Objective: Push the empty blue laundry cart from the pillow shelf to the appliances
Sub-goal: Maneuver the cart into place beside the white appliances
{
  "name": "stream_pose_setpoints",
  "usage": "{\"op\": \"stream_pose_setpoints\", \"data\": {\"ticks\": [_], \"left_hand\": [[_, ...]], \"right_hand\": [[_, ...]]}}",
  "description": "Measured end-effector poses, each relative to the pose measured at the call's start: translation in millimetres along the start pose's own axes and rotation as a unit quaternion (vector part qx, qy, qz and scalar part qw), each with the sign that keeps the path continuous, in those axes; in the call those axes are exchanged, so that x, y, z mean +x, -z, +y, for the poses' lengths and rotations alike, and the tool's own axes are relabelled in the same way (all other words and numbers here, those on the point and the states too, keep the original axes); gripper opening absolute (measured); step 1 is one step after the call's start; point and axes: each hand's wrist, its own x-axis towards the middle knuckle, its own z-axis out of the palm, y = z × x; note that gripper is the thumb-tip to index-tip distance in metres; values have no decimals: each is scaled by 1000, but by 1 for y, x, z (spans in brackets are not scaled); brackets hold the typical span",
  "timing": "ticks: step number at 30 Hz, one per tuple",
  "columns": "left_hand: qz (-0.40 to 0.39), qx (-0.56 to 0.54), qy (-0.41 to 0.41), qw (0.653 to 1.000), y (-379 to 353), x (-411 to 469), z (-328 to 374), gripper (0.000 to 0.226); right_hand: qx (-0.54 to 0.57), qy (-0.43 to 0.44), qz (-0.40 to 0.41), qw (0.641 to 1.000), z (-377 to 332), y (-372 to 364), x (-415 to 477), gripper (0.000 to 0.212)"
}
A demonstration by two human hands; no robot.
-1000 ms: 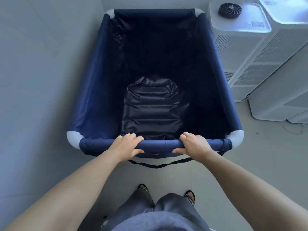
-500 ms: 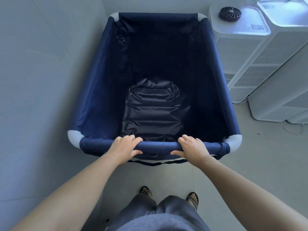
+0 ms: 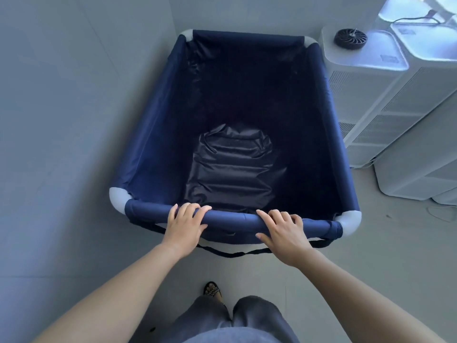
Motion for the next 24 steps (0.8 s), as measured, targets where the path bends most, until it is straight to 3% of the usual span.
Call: {"op": "stream_pose_setpoints", "data": {"ticks": [3, 8, 16, 24], "left_hand": [[-16, 1, 28, 999, 1, -6, 9, 47], [-69, -19, 74, 995, -1, -9, 17, 45], [-144, 20, 95, 985, -8, 0, 16, 48], [-118, 6, 82, 990, -8, 18, 12, 45]], "right_hand": [[-9, 15, -18, 1000, 4, 0, -10, 59], [-11, -117, -68, 991, 7, 0, -18, 55], [9, -103, -63, 993, 11, -1, -14, 47], [19, -98, -31, 995, 20, 1, 4, 47]]}}
